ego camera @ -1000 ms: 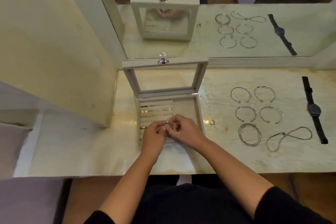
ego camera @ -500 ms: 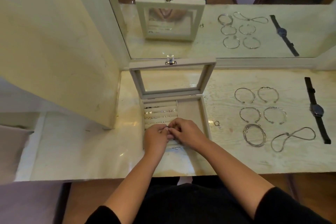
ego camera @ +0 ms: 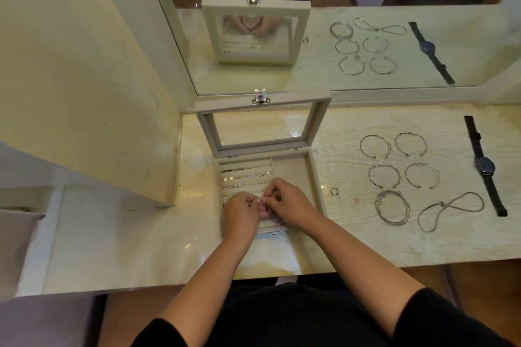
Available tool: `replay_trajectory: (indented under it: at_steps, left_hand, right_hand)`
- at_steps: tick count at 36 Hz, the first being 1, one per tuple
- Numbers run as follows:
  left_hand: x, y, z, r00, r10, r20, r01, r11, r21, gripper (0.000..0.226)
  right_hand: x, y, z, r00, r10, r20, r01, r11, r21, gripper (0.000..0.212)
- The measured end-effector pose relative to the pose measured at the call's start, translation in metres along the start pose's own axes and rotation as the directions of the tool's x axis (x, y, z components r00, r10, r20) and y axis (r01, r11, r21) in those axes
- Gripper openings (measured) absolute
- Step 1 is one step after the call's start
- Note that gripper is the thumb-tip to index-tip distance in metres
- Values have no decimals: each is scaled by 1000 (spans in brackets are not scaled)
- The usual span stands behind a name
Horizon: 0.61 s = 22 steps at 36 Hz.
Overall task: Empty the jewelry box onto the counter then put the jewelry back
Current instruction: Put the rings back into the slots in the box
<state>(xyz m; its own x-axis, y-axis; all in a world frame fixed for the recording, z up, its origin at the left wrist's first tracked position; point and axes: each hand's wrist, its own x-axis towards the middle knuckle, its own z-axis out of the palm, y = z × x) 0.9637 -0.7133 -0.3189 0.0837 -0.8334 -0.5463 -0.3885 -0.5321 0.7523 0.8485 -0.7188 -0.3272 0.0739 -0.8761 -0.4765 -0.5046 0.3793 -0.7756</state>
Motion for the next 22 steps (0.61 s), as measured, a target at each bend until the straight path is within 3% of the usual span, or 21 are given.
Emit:
replay_trajectory:
  at_steps: [14, 22]
  left_hand:
    - [1, 0, -2, 999, 17, 40, -18, 999, 33, 29]
    - [1, 1, -4, 997, 18, 70, -19, 1000, 19, 31]
  right_hand:
    - [6, -4, -2, 998, 55, 42, -56, 998, 15, 28]
    - [8, -11, -2, 996, 72, 47, -68, 994, -88, 27]
